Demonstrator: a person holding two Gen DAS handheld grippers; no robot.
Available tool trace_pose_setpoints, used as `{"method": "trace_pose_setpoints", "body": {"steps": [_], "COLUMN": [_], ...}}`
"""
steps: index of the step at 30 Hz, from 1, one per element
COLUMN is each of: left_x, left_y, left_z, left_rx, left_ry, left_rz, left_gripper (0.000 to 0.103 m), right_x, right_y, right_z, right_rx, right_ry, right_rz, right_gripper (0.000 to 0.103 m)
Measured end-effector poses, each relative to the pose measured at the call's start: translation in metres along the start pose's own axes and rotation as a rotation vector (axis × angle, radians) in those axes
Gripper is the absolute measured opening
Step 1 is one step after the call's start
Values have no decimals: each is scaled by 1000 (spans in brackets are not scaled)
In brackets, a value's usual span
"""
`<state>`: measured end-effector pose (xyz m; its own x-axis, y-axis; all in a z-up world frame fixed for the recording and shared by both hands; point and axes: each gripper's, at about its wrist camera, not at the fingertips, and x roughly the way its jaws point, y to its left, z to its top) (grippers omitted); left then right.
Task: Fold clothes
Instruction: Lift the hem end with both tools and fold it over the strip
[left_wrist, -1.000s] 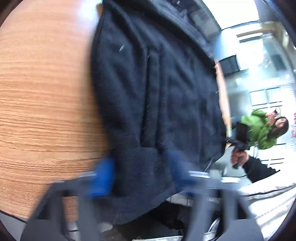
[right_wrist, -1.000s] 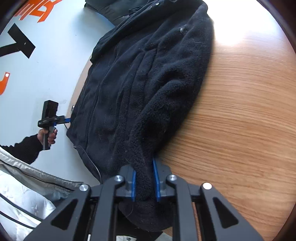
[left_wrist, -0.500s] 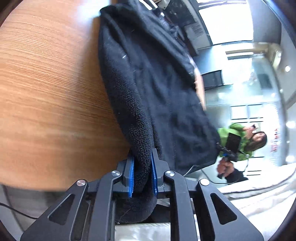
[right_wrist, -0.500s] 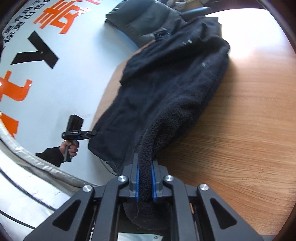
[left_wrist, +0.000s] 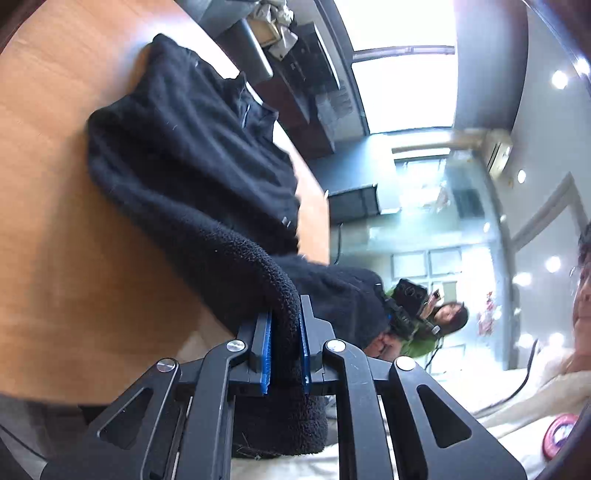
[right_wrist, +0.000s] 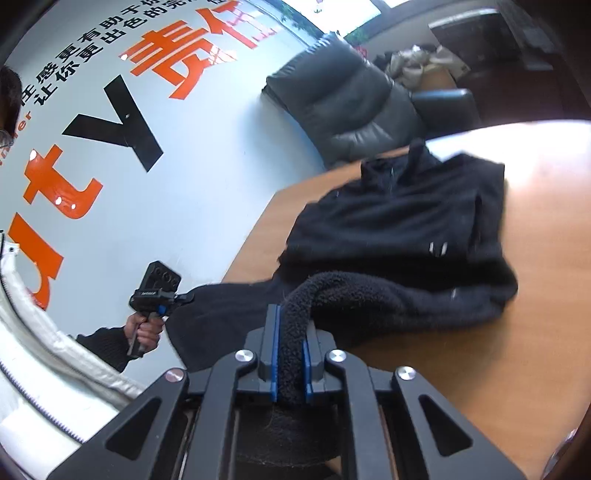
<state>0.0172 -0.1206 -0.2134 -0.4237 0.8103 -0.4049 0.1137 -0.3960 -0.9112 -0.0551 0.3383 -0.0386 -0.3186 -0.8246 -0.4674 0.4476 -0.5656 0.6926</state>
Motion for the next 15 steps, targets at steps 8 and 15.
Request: {"method": "trace_pose_setpoints", "body": {"steps": [8,15], "left_x": [2,33], "left_y": [-10,24], "left_z": [107,225], "left_rx": [-24,-58], "left_ry": [-130,-161], "left_rz": [-123,-103], "left_gripper": [10,11], "right_x": [47,79], "right_y": [-32,-92], "right_z": [81,146], "right_rx": [20,50], "right_ry": [-89,-94], "right_rz": [-36,-161], "right_gripper": [10,10]}}
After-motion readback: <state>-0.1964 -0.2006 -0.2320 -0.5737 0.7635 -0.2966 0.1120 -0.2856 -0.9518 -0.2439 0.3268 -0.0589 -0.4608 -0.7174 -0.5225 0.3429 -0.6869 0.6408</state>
